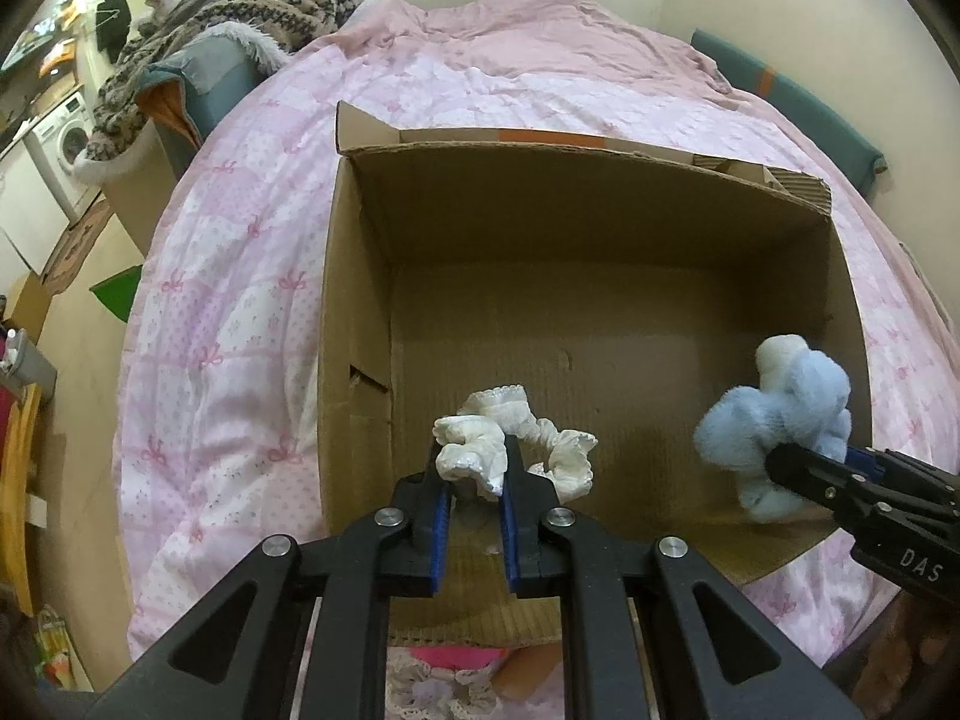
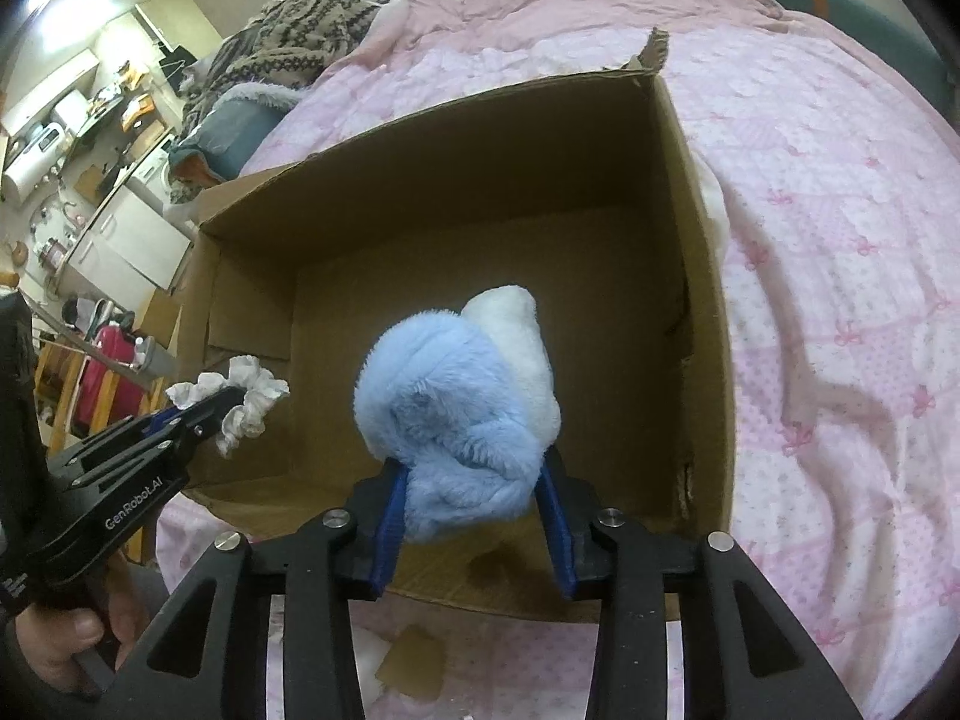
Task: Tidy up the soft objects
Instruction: 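Open both tools to drop the scrunchie and plush into the box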
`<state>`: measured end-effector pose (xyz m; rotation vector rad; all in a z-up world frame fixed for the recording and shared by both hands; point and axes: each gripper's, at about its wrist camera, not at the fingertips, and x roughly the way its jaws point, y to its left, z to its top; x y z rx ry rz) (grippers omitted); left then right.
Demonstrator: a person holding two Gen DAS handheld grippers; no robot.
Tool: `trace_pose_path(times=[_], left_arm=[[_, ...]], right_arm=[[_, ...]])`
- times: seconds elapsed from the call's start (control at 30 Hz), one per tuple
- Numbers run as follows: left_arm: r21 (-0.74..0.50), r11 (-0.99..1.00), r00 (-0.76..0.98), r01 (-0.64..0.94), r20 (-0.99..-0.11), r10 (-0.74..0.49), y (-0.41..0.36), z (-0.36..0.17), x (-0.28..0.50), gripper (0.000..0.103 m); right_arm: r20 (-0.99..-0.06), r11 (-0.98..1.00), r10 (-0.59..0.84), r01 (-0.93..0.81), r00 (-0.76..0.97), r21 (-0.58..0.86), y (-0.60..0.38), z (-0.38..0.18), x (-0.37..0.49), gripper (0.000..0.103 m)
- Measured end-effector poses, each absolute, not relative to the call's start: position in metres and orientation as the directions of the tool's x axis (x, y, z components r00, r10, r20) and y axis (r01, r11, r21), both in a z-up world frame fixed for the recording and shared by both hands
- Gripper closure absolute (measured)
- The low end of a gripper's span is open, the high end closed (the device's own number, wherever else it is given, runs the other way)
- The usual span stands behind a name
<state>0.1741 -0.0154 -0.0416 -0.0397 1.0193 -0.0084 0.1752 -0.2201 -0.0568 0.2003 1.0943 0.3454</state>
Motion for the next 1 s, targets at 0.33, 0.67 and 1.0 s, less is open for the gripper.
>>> trace_pose_path(times=[0.33,0.67,1.0], left_arm=[[-0.024,1.000,0.529,-0.015,-0.848,-0.013,-0.014,-0.042,0.175,0.091],[-0.031,1.000,0.535,-0.005,-0.844,-0.023,-0.016,-0.038,0.173,0.091],[-0.037,0.999,0.542,-0.013,-0.840,-0.024,-0.015,-0.033,0.172,0.088]], right_arm=[[-0.820,0.944,0.329,-0.148,0.469,0.294,-0.227,-0.049,0.174,0.045],[-0.793,0.924,0.375,-0.132,0.481,0.358,-0.235,-0.044,0.176,0.028],[-0.768,0.906,0.409,-0.116,0.494,0.407,-0.241,-0.040,0.175,0.019]])
